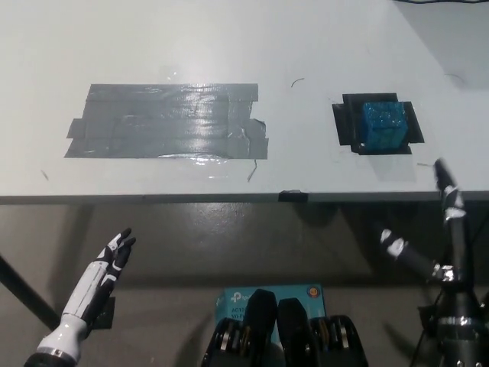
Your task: A rubick's cube is kept in the black marked spot on the table and the robot uses its right arm to pick it up and hands it to a person
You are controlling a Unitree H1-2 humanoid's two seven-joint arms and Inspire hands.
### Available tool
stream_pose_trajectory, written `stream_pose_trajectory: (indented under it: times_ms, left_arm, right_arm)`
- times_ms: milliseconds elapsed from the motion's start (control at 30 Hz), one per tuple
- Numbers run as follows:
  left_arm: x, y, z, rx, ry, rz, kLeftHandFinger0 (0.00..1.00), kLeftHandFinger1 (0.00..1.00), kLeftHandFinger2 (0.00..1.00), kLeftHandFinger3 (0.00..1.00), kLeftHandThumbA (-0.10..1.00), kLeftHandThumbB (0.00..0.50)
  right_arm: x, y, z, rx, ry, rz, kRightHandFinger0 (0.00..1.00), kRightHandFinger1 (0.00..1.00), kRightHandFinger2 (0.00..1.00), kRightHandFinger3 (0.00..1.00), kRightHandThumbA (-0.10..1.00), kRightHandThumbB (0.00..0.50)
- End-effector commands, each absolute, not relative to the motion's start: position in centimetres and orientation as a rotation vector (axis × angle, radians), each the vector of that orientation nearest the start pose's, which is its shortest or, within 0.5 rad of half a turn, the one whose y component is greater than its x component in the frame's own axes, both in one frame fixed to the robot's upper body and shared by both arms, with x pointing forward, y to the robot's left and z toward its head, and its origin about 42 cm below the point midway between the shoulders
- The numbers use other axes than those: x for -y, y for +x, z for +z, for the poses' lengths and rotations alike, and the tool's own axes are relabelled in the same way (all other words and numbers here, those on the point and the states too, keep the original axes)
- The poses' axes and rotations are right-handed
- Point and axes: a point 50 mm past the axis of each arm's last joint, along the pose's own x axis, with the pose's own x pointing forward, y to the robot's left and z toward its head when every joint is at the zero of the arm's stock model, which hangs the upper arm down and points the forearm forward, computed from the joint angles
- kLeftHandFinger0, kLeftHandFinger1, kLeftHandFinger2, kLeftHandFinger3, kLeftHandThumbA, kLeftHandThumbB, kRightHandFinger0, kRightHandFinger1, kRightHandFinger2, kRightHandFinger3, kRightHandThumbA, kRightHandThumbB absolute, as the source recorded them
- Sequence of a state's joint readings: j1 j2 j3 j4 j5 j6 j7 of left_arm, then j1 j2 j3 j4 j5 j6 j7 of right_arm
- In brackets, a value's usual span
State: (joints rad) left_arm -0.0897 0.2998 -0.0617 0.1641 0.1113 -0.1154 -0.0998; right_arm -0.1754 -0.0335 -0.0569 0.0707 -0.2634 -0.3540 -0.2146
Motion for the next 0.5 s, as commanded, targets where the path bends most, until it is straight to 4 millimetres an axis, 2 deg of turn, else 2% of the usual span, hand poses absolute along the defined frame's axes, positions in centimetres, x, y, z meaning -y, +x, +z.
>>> stream_pose_trajectory:
  times_ms: [0,100,167,333,467]
  left_arm:
    - [-29.6,31.3,10.0,0.065,0.453,-0.191,1.0,1.0,1.0,1.0,1.0,0.225]
    - [-29.5,31.3,9.9,0.067,0.453,-0.191,1.0,1.0,1.0,1.0,1.0,0.225]
    - [-29.5,31.2,9.8,0.065,0.459,-0.191,1.0,1.0,1.0,1.0,1.0,0.23]
    - [-29.6,31.4,10.1,0.068,0.462,-0.186,1.0,1.0,1.0,1.0,1.0,0.211]
    - [-29.4,31.7,10.4,0.077,0.459,-0.19,1.0,1.0,1.0,1.0,1.0,0.21]
  right_arm:
    - [23.0,35.6,21.6,0.654,-0.281,-0.288,1.0,1.0,1.0,1.0,0.9,0.299]
    - [23.4,37.4,22.5,0.622,-0.273,-0.289,1.0,1.0,1.0,1.0,0.9,0.322]
    - [23.7,39.2,22.9,0.587,-0.266,-0.286,1.0,1.0,1.0,1.0,0.91,0.307]
    - [23.5,43.1,23.4,0.494,-0.291,-0.291,1.0,1.0,1.0,1.0,0.95,0.346]
    - [23.5,45.5,23.5,0.439,-0.308,-0.285,1.0,1.0,1.0,1.0,0.95,0.38]
